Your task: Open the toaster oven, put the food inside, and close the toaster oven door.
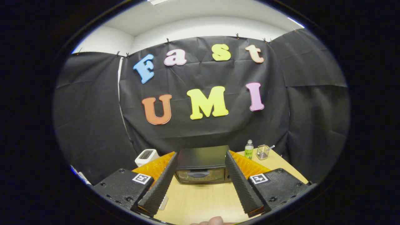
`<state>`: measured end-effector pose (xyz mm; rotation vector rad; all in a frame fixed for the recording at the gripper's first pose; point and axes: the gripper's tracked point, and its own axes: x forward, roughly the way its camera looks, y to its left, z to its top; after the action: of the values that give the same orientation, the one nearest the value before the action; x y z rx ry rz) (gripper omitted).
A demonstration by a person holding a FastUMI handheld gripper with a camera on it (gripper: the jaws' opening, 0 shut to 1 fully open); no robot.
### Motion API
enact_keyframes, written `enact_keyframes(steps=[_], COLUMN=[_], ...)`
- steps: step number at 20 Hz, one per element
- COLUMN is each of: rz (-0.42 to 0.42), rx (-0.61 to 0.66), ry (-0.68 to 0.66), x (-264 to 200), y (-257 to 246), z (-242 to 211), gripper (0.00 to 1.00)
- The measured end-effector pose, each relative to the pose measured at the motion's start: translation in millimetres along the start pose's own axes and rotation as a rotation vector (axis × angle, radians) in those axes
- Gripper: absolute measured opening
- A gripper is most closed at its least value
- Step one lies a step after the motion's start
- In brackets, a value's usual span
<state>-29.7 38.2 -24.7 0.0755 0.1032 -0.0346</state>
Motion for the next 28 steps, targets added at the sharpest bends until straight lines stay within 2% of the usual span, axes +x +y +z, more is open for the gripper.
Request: enact_keyframes(steps=[8, 28], rz=[0.016, 0.025], rx=[-0.026, -0.01], ry=[-0.036, -0.01], x=[-1, 8], y=[3, 2], z=[11, 8], gripper=[0.99, 0.99])
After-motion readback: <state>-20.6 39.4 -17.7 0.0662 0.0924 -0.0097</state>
